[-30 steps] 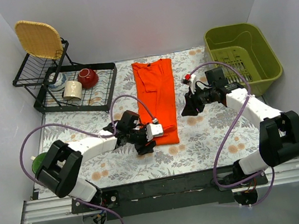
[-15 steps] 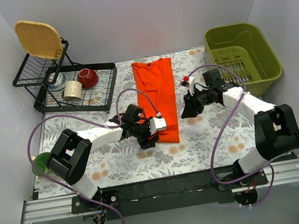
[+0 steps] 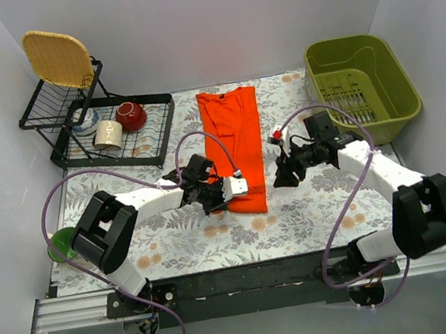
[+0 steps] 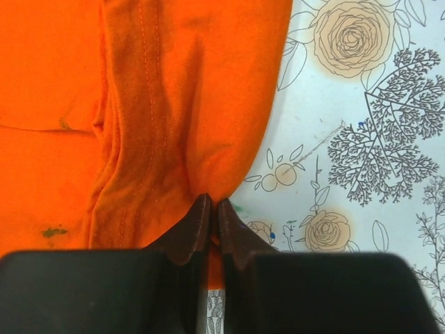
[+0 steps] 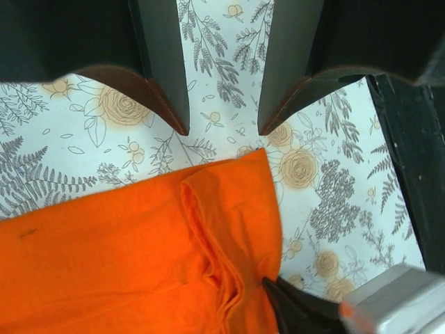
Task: Roll the t-shirts
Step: Roll the T-shirt to the center of the board.
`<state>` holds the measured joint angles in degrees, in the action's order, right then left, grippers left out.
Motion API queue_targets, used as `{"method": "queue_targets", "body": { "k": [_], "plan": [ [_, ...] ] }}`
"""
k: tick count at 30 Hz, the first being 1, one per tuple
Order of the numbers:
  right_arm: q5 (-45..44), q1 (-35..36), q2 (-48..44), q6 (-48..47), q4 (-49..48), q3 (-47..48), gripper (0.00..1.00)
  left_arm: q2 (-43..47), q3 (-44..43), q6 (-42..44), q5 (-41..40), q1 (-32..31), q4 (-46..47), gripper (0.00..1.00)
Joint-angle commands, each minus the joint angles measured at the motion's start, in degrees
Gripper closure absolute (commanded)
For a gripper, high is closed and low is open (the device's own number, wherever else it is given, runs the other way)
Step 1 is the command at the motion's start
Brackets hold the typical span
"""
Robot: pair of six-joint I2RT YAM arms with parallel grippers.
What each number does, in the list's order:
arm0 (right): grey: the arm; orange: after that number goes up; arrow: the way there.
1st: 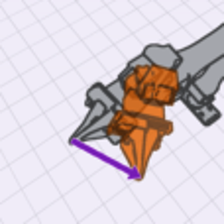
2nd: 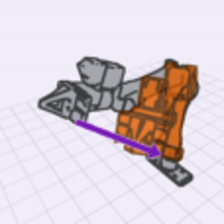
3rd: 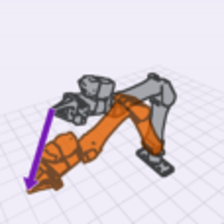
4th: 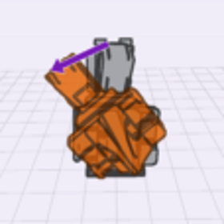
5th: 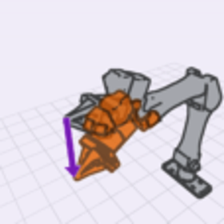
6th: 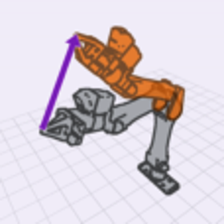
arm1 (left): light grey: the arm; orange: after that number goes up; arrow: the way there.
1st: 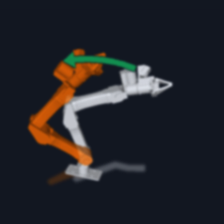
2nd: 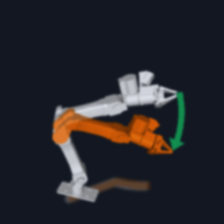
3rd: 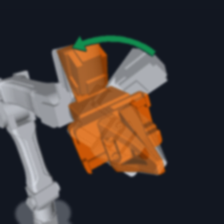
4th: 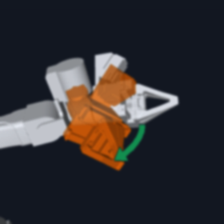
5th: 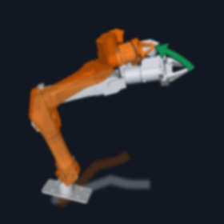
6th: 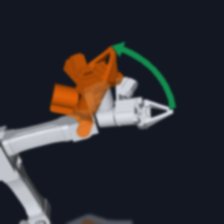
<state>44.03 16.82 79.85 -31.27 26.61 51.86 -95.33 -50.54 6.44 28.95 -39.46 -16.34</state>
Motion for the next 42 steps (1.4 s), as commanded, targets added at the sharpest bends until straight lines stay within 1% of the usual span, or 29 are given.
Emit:
{"method": "queue_targets", "body": {
  "k": [1, 2, 3, 4, 5, 6, 7, 8, 9, 10, 11, 12, 15, 17, 22, 25, 29, 31, 33, 37, 40, 42],
  "plan": [
    [-2.8, 4.0, -8.4, -8.4, -1.4, -5.6, 0.47, -1.3, -2.7, -1.0, 2.9, 0.3, -7.4, 1.00],
    [-3.6, 5.3, -10.0, -9.2, -3.2, -6.8, 0.47, -1.6, -4.1, -1.9, 4.3, 0.7, -9.6, 1.00],
    [-4.6, 8.5, -11.5, -9.7, -4.6, -8.6, 0.46, -2.7, -5.4, -2.6, 7.7, 1.0, -11.9, 1.00],
    [-6.7, 10.3, -14.5, -10.0, -6.4, -11.4, 0.45, -3.2, -7.0, -3.9, 9.0, 1.2, -15.3, 1.00],
    [-7.9, 12.2, -15.9, -9.8, -9.7, -12.9, 0.44, -3.5, -9.0, -6.1, 10.8, 1.8, -16.4, 1.00],
    [-9.0, 15.8, -17.2, -9.3, -11.8, -14.2, 0.43, -3.5, -10.3, -7.9, 12.3, 2.3, -17.4, 1.00],
    [-11.5, 17.4, -19.1, -8.6, -13.7, -15.4, 0.42, -4.2, -11.2, -9.0, 15.4, 2.5, -19.6, 1.00],
    [-13.2, 18.9, -19.9, -5.9, -15.6, -17.7, 0.39, -4.4, -12.8, -11.4, 16.6, 3.1, -20.3, 1.00],
    [-14.7, 21.6, -20.3, -5.0, -19.2, -18.6, 0.38, -4.8, -13.5, -12.3, 17.8, 3.2, -21.1, 1.00],
    [-16.9, 22.9, -20.7, -4.5, -20.1, -19.4, 0.36, -5.5, -14.1, -13.2, 20.0, 3.5, -22.1, 1.00],
    [-17.6, 24.0, -20.7, -4.3, -20.5, -20.1, 0.24, -5.7, -14.8, -14.6, 20.8, 4.0, -22.1, 1.00],
    [-18.3, 25.9, -20.6, -4.3, -21.4, -20.6, 0.20, -5.8, -14.8, -16.7, 21.7, 4.3, -22.0, 1.00],
    [-22.2, 28.7, -20.3, -4.2, -23.6, -21.8, 0.15, -6.3, -14.9, -19.4, 24.2, 5.4, -21.1, 1.00],
    [-23.3, 29.7, -19.7, -4.3, -25.3, -22.0, 0.09, -6.6, -15.1, -20.3, 25.8, 6.0, -21.2, 1.00],
    [-27.1, 32.0, -16.3, -4.2, -29.2, -22.2, 0.09, -6.8, -14.8, -21.6, 27.7, 7.1, -20.8, 1.00],
    [-28.0, 32.7, -13.8, -4.5, -32.1, -22.9, 0.09, -7.8, -15.5, -22.6, 29.5, 8.7, -21.0, 1.00],
    [-30.0, 33.4, -10.2, -5.6, -37.2, -24.9, 0.10, -9.2, -17.7, -23.0, 32.1, 10.6, -22.8, 1.00],
    [-32.5, 33.5, -8.0, -5.9, -41.6, -25.5, 0.11, -9.7, -18.2, -22.2, 32.3, 11.0, -24.3, 1.00],
    [-34.8, 33.5, -6.6, -7.2, -46.0, -26.2, 0.13, -10.0, -18.3, -20.8, 32.7, 11.6, -26.1, 1.00],
    [-37.2, 33.5, -2.6, -9.6, -51.6, -26.0, 0.18, -10.6, -17.7, -18.7, 33.0, 12.3, -28.2, 1.00],
    [-36.2, 33.5, -0.8, -10.3, -52.8, -24.7, 0.22, -10.1, -16.5, -19.1, 32.7, 12.3, -27.2, 1.00],
    [-34.3, 33.5, -0.5, -10.3, -52.3, -23.5, 0.27, -10.1, -16.4, -19.4, 32.4, 12.3, -26.7, 1.00]
  ]
}}
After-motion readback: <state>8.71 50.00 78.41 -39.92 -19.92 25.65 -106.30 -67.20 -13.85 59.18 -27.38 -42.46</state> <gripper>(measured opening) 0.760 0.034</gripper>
